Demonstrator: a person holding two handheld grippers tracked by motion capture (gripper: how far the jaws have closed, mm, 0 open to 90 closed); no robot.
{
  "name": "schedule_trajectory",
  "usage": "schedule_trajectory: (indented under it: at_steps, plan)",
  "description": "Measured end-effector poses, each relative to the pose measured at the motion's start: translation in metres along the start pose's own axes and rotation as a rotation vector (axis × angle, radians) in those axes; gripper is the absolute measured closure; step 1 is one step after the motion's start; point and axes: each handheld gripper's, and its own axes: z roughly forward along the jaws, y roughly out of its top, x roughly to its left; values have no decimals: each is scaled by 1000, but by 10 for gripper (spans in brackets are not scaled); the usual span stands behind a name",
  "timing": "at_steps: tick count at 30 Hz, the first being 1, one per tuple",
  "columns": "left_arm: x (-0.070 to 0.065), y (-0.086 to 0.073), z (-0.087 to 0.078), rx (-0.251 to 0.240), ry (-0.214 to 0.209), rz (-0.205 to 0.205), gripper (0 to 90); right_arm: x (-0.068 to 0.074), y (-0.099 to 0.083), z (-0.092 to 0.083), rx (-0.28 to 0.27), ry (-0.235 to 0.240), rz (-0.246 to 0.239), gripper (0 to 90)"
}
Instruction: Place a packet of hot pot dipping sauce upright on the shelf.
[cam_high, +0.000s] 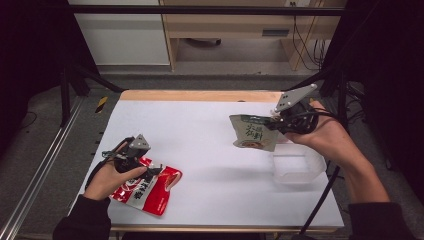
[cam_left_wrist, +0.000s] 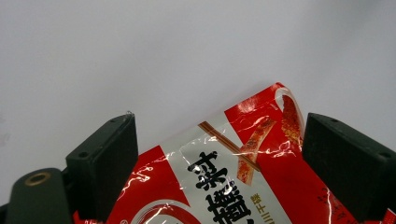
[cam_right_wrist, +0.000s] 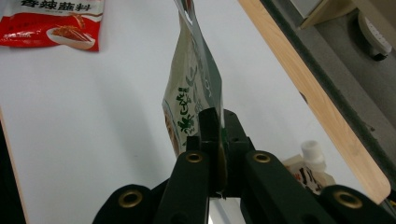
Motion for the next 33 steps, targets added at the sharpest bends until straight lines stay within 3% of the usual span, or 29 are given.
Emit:
schedule_trajectory:
  at_steps: [13, 33]
  plan:
    - [4, -5, -2, 2, -2, -16, 105, -24, -27, -20, -12, -58, 56, 900]
    - [7, -7, -6, -2, -1, -30, 104, -41, -55, -38, -18, -103, 94, 900]
